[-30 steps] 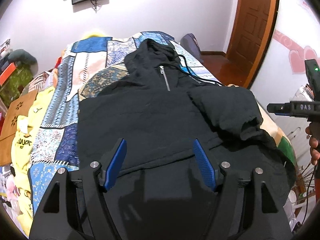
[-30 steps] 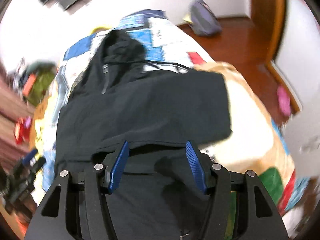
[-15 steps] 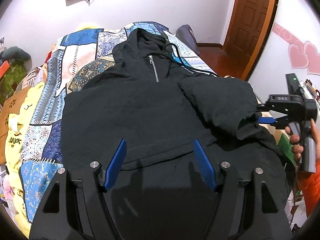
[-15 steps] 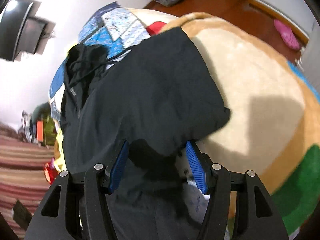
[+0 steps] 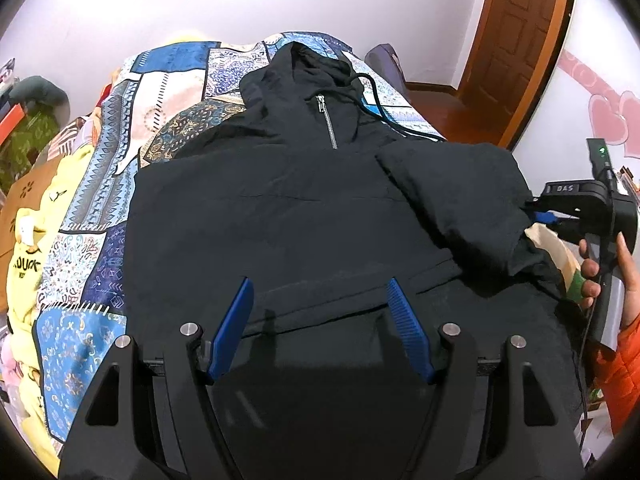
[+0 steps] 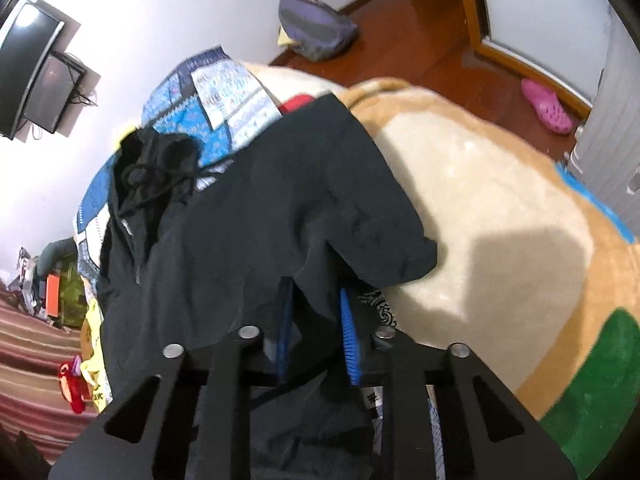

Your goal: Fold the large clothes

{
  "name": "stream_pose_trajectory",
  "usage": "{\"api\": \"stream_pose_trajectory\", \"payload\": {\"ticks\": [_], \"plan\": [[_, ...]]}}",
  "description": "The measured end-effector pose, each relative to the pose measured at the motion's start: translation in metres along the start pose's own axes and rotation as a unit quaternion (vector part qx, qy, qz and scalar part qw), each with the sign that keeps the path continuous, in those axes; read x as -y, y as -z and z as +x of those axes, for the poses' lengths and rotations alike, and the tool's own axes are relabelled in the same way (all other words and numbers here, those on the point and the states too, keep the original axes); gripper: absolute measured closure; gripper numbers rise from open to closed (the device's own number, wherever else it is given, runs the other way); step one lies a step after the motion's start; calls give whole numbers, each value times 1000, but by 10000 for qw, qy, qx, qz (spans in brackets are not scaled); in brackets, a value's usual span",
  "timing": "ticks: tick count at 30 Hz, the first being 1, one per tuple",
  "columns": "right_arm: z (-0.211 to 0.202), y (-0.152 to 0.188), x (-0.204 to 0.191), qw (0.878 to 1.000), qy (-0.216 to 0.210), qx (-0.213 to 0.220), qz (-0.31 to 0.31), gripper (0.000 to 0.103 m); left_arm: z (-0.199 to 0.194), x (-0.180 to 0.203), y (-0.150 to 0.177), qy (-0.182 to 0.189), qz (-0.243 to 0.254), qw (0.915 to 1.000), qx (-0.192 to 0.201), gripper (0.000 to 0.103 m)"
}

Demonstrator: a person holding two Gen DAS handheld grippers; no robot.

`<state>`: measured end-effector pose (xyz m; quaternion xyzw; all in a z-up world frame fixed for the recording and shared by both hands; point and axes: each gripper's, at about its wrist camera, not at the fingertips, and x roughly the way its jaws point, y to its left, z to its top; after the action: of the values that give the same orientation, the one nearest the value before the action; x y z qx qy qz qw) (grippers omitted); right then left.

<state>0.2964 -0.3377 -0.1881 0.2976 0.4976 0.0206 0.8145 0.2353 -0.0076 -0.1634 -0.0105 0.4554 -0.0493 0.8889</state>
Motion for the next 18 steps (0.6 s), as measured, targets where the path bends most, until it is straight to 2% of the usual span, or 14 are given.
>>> {"api": "stream_pose_trajectory", "payload": {"ticks": [3, 6, 10, 14, 18], "plan": [[-9, 0, -14, 9996, -16, 93, -248, 94, -5, -4, 2, 66, -54, 9999, 54, 35], [-20, 1, -36, 9984, -102, 197, -514, 95, -11, -9, 5, 114, -99, 9998, 136, 35], [-38, 6, -83, 9936, -289, 422, -1005, 96, -24, -23, 8, 90, -162, 9994, 280, 35], [-56, 22, -147, 9803, -583, 590, -1791, 96, -35, -45, 14, 47, -369, 9986, 389, 35], [-56, 49, -204, 9636, -905, 438, -2479, 96, -45, -71, 22, -17, -611, 9971, 451, 35]]}}
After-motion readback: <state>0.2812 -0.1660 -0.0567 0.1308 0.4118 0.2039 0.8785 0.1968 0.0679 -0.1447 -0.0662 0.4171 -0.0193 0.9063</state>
